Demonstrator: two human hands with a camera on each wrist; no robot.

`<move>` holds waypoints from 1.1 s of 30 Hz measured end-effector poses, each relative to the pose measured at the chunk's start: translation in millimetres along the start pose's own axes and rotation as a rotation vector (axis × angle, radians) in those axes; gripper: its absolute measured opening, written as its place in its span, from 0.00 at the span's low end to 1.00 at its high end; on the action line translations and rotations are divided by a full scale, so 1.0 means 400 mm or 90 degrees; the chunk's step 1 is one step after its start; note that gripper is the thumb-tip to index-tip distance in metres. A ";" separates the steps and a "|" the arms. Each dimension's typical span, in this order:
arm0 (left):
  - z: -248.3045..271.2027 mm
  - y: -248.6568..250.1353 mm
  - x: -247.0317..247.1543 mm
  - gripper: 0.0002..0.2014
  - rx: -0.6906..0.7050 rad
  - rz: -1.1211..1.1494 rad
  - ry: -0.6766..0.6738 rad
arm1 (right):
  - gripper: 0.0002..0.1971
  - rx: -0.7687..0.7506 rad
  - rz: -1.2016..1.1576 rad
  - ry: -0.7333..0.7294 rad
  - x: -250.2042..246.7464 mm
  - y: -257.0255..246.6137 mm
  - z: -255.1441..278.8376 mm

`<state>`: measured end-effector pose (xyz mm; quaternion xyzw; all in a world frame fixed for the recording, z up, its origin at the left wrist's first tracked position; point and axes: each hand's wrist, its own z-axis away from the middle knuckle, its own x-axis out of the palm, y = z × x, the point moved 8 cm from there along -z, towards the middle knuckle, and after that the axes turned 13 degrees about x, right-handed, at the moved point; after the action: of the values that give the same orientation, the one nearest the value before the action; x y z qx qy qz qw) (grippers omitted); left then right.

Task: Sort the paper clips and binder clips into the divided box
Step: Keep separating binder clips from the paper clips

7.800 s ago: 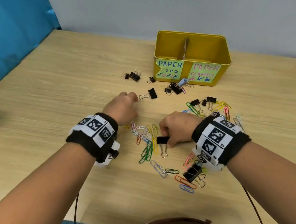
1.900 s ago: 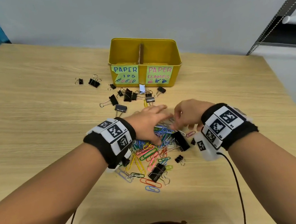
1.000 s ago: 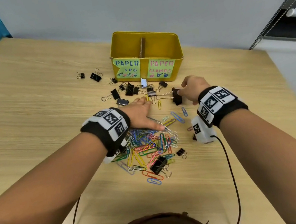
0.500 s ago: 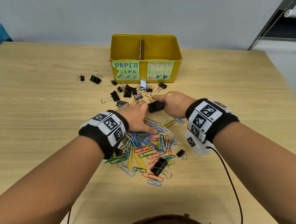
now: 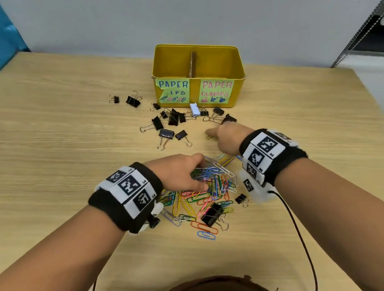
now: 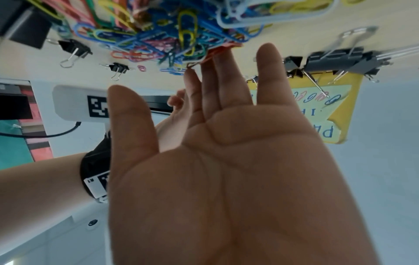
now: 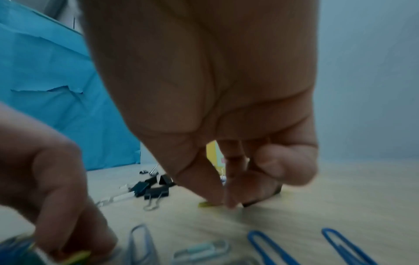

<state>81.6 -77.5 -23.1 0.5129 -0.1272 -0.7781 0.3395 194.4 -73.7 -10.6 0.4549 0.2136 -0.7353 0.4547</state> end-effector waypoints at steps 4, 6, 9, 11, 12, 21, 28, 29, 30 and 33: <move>0.006 0.000 -0.013 0.23 0.021 0.034 0.063 | 0.32 -0.041 0.109 -0.072 0.044 -0.011 0.027; 0.012 -0.017 -0.026 0.26 0.003 0.022 0.119 | 0.30 -0.072 0.077 -0.098 0.044 -0.002 0.045; 0.012 -0.039 -0.026 0.34 -0.044 -0.022 0.129 | 0.27 -0.015 -0.036 -0.043 0.014 0.069 0.038; 0.007 -0.042 -0.017 0.41 -0.064 -0.064 0.100 | 0.25 0.090 -0.047 0.024 0.012 0.142 0.026; 0.006 -0.041 -0.013 0.44 -0.070 -0.080 0.090 | 0.23 0.136 -0.035 0.029 0.026 0.166 0.029; 0.011 0.066 0.008 0.31 0.071 -0.112 0.119 | 0.20 0.042 -0.225 -0.021 0.057 0.110 0.089; 0.003 0.113 0.094 0.33 0.147 -0.180 -0.015 | 0.16 0.096 -0.147 -0.115 0.107 0.164 0.161; 0.000 0.116 0.099 0.31 0.152 -0.189 -0.009 | 0.18 0.088 -0.139 -0.112 0.116 0.153 0.166; -0.003 0.120 0.101 0.30 0.154 -0.195 0.004 | 0.19 0.078 -0.129 -0.102 0.125 0.141 0.168; -0.003 0.125 0.095 0.27 0.154 -0.195 0.038 | 0.19 0.048 -0.111 -0.071 0.146 0.110 0.175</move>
<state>93.3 -139.3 -23.5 0.5862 -0.1302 -0.7841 0.1569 189.0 -174.0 -21.9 0.4096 0.1986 -0.8039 0.3827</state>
